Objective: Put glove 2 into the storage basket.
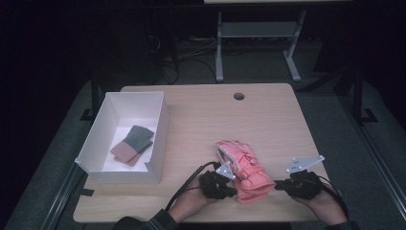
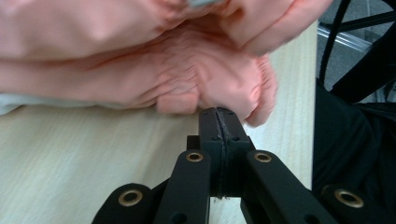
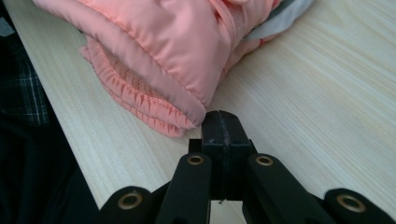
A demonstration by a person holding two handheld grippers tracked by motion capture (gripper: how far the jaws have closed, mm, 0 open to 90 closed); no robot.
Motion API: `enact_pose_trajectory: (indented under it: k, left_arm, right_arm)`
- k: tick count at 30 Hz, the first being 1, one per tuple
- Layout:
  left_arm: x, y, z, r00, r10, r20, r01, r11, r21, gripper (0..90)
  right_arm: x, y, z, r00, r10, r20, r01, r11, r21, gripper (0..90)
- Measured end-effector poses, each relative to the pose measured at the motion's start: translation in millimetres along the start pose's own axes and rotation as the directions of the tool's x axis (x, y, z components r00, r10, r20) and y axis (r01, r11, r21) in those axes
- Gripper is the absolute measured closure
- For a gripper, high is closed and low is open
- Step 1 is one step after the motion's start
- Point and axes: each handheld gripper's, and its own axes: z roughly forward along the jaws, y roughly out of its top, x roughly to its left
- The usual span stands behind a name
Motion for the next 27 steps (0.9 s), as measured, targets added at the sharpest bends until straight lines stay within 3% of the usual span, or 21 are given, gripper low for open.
enact_pose_trajectory:
  k: [12, 19, 23, 27]
  left_arm:
    - [-1.4, 2.7, 4.2, 1.0000, 0.004, 0.007, -0.004, 1.0000, -0.002, 89.6]
    - [8.7, 2.1, -0.2, 0.9989, -0.038, -0.028, 0.037, 0.9992, -0.011, 89.5]
    - [16.0, 3.5, 0.7, 0.9967, -0.063, -0.051, 0.062, 0.9979, -0.019, 89.6]
    - [23.7, 1.7, -2.0, 0.9946, -0.083, -0.063, 0.081, 0.9964, -0.026, 89.6]
  right_arm:
    - [6.4, 6.4, 4.2, 0.9996, -0.027, -0.010, 0.027, 1.000, 0.001, 90.0]
    - [-7.2, 4.5, 13.8, 0.9999, -0.004, 0.016, 0.003, 1.000, 0.027, 90.0]
    - [-10.2, 5.7, 26.4, 0.9998, -0.016, -0.007, 0.016, 0.998, 0.054, 90.0]
    - [-1.7, 9.9, 31.5, 0.9986, -0.027, -0.045, 0.029, 0.999, 0.044, 90.0]
